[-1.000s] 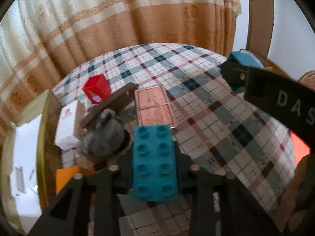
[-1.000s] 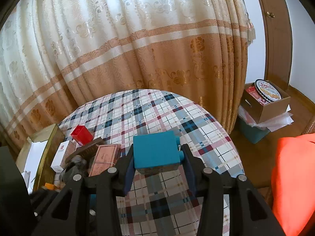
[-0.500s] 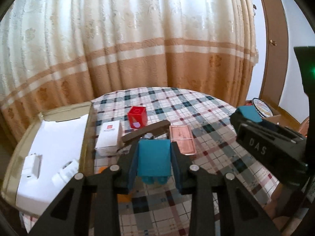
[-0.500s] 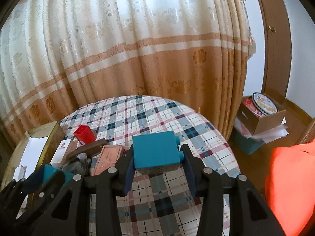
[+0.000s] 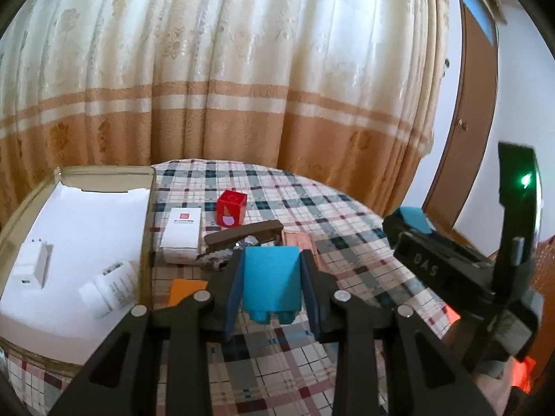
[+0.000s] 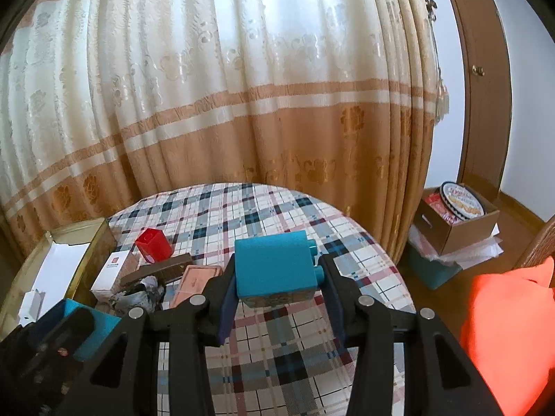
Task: Organize rigid objects
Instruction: 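Carry the long blue brick over the tray with the left tool while the right tool carries the small brick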
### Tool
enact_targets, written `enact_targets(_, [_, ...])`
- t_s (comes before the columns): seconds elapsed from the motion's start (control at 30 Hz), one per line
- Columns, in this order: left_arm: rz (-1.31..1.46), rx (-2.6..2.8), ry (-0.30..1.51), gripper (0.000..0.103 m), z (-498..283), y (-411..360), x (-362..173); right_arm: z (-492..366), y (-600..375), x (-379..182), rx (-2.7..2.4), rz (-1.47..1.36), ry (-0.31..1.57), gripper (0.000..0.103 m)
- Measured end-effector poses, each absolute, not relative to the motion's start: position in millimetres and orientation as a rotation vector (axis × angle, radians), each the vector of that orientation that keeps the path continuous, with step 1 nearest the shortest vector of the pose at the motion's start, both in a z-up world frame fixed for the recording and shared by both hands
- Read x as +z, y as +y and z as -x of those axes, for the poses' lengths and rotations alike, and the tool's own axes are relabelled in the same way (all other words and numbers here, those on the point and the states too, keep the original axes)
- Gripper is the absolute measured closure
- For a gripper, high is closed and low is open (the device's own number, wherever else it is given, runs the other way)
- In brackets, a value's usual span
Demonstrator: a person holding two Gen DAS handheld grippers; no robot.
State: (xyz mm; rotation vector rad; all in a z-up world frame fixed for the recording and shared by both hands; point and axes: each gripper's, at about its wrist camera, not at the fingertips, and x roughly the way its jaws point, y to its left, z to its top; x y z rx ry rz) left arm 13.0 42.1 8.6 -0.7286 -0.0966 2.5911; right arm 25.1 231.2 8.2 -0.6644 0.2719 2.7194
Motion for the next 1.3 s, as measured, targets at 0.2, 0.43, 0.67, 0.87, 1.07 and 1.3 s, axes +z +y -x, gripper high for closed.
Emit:
enact_targets(0.2, [0.718,2.672,-0.036,0.072,-13,34,10,-29,227,11,2.731,0.625,0.253,0.056])
enact_targets(0.43, [0.664,2.751,0.031,0.071,-17,26,17,-24,227,9,2.736,0.640,0.281,0.056])
enact_targets(0.67, [0.614,2.677,-0.042,0.072,-24,19,24,-26,217,12,2.743,0.611,0.224,0.056])
enact_targets(0.87, [0.578,2.688,-0.048,0.071,-27,18,34,-28,216,14,2.738,0.594,0.240,0.056])
enact_targets(1.07, [0.563,2.735,-0.076,0.071,-22,3,38,-31,201,14,2.787,0.562,0.262,0.056])
enact_targets(1.3, [0.556,2.816,-0.146,0.071,-17,-32,39,-30,178,16,2.844,0.545,0.257,0.056])
